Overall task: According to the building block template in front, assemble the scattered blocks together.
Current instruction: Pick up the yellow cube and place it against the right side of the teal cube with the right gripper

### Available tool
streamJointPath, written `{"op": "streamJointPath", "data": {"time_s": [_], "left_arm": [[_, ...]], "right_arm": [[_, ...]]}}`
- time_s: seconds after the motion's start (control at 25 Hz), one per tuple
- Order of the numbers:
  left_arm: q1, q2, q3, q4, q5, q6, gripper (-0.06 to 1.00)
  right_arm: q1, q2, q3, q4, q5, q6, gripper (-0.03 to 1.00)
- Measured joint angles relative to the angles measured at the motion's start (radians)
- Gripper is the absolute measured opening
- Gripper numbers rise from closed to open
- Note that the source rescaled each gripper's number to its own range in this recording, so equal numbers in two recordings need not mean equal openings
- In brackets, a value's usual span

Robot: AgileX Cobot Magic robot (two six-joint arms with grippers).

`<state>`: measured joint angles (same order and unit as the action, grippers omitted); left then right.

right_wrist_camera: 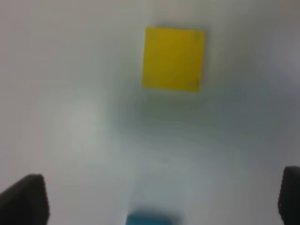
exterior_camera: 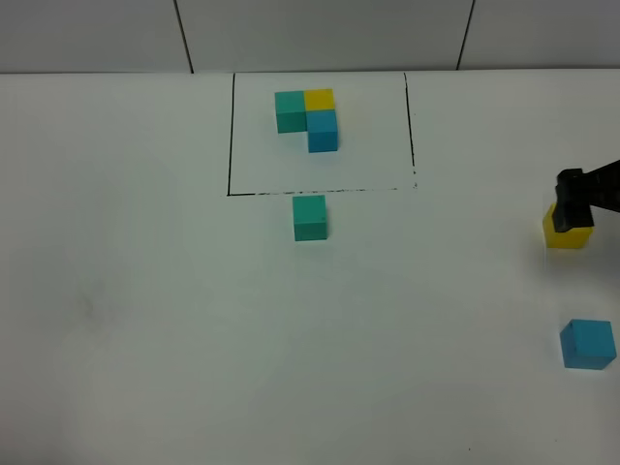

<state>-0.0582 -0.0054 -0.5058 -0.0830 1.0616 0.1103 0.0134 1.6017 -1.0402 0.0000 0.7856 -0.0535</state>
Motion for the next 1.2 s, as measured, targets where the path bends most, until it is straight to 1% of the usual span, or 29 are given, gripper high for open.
{"op": "streamJointPath", "data": {"time_s": [0.32, 0.68, 0.8, 0.96, 1.2], "left_arm": [[0.000, 0.000, 0.000, 0.000, 0.000, 0.000, 0.75], [0.000, 0.000, 0.000, 0.000, 0.000, 0.000, 0.75], [0.000, 0.000, 0.000, 0.000, 0.000, 0.000, 0.75], [0.000, 0.000, 0.000, 0.000, 0.000, 0.000, 0.75], [0.000, 0.000, 0.000, 0.000, 0.000, 0.000, 0.75]], "right_arm": [[0.000, 0.170, -0.073, 0.009, -0.069, -0.047, 1.00], [0.000, 0.257, -0.094, 0.013, -0.142, -0.036, 0.99], [0.000, 0.278, -0.094, 0.013, -0.168, -0.018, 0.92], [-0.008, 0.303, -0.095, 0.014, -0.177, 0.000, 0.82], [-0.023, 0.333, -0.096, 0.015, -0.197, 0.005, 0.76]]}}
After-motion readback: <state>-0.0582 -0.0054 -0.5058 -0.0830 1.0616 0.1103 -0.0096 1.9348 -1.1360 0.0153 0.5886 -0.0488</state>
